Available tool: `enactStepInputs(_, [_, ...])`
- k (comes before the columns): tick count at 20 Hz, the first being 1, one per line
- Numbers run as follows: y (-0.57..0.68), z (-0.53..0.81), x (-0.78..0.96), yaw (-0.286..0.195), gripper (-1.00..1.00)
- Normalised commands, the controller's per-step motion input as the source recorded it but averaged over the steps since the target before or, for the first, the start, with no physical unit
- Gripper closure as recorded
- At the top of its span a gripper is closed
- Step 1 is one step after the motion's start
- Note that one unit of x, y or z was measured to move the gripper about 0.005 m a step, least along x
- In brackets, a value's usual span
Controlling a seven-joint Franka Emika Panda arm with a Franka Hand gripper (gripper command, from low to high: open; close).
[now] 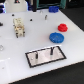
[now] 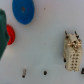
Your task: Insert the blue gear onto the right peg, followed by the red gear
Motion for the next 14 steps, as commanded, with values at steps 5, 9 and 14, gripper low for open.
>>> enactStepInputs(5, [0.56, -0.24, -0.35, 0.000, -1.00])
enactStepInputs(9, [0.53, -0.30, -0.32, 0.000, -1.00])
enactStepInputs(14, [0.39, -0.48, -0.18, 0.000, -1.00])
